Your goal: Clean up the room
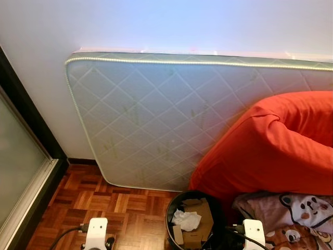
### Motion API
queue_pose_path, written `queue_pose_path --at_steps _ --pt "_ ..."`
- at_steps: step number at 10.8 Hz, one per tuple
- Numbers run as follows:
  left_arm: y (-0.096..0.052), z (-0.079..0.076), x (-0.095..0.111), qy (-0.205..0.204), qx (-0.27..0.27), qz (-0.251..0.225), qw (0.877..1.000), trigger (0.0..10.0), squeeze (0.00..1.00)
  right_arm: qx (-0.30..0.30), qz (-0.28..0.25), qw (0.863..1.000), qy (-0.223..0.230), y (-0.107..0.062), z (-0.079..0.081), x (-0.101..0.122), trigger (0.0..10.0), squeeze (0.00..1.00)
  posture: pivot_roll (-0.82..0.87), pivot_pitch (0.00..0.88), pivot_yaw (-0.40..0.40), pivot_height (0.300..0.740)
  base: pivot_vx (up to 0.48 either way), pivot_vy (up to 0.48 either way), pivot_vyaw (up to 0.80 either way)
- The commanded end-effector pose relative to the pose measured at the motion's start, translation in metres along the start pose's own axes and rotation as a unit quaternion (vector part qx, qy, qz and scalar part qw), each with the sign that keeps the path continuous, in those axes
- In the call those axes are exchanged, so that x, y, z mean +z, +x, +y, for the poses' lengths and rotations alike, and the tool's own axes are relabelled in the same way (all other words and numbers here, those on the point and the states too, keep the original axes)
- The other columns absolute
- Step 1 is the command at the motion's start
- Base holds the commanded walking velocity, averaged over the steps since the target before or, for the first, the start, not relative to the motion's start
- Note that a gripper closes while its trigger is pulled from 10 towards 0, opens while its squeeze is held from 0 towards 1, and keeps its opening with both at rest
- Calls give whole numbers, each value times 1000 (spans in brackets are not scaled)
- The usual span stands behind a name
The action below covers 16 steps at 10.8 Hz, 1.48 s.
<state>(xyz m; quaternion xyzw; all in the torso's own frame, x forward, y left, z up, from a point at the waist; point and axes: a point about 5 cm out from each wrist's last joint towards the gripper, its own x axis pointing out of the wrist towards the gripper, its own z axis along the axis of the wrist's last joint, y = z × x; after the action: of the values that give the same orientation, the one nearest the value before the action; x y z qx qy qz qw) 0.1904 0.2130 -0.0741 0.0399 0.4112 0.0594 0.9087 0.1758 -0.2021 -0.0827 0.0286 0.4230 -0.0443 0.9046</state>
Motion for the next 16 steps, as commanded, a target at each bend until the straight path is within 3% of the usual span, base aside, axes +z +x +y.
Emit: queue_pose_path --at_steps 1,5,6,14,16 --pt "-1 1 -7 5 -2 16 1000 10000 0 0 7 1000 -2 0 1 -3 10000 0 110 0 -39 740 0 0 0" --pt "-2 0 -8 11 -5 18 1000 10000 0 17 17 1000 -18 1 12 -3 10000 0 122 0 -35 740 -308 0 0" --pt "-2 0 -9 12 -5 20 1000 10000 0 34 24 998 -45 1 18 -5 10000 0 127 0 -35 740 -319 0 0" --pt "0 4 3 11 2 -6 1000 10000 0 25 28 999 -37 1 18 -8 10000 0 129 0 -33 740 -318 0 0" --pt "1 4 4 15 4 -6 1000 10000 0 25 28 999 -34 1 18 -8 10000 0 130 0 -34 740 0 0 0"
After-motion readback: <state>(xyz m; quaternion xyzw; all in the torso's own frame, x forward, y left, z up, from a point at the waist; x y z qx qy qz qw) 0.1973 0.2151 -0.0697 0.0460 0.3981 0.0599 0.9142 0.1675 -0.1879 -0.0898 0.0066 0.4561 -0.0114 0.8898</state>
